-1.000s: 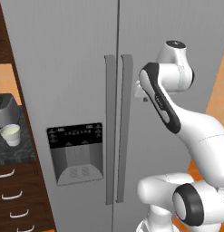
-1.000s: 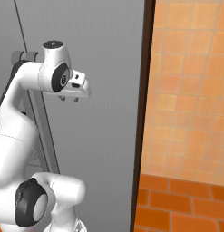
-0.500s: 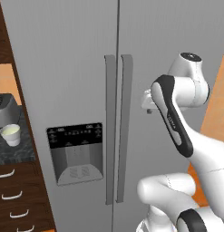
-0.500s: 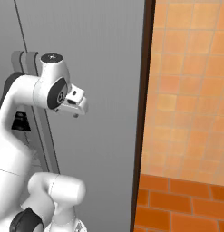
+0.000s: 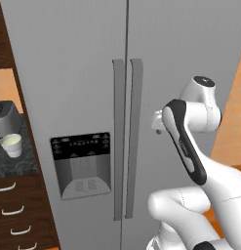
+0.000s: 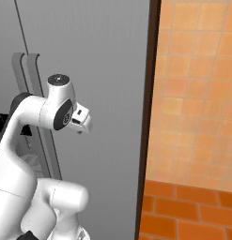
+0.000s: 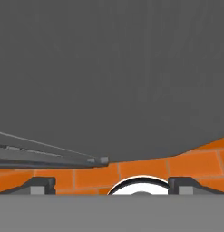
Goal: Grab a lemon wedge from the fridge and one ice cube from the ice bowl, and put them in the glass of lemonade.
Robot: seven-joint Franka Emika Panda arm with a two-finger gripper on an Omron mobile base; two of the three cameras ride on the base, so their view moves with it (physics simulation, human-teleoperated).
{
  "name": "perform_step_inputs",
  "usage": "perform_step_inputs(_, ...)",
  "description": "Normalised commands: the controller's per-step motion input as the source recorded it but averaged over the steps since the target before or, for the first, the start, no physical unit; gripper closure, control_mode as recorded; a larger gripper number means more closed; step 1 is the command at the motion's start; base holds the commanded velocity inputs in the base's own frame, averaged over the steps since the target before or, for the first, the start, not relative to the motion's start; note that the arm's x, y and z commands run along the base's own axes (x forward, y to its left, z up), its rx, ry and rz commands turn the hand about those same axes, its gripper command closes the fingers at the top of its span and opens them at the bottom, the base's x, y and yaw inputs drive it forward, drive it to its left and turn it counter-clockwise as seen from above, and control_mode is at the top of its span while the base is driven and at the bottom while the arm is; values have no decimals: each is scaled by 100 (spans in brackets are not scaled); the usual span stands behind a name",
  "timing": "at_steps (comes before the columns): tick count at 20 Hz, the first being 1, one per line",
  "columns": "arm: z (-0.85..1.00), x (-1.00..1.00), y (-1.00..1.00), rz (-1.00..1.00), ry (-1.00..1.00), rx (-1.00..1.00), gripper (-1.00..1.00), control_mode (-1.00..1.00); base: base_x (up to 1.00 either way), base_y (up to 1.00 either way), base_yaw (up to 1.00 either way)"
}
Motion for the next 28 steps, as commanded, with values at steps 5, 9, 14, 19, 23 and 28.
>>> perform_step_inputs(5,0,0,0,0,0,0,-100,100,-56,12,0)
perform_step_inputs(9,0,0,0,0,0,0,-100,100,-31,26,0)
perform_step_inputs(14,0,0,0,0,0,0,-100,100,-48,49,-2)
perform_step_inputs(19,0,0,0,0,0,0,-100,100,-10,38,-20)
perform_step_inputs(23,0,0,0,0,0,0,-100,100,-51,1,-33)
perform_step_inputs(28,0,0,0,0,0,0,-100,100,-65,8,-11)
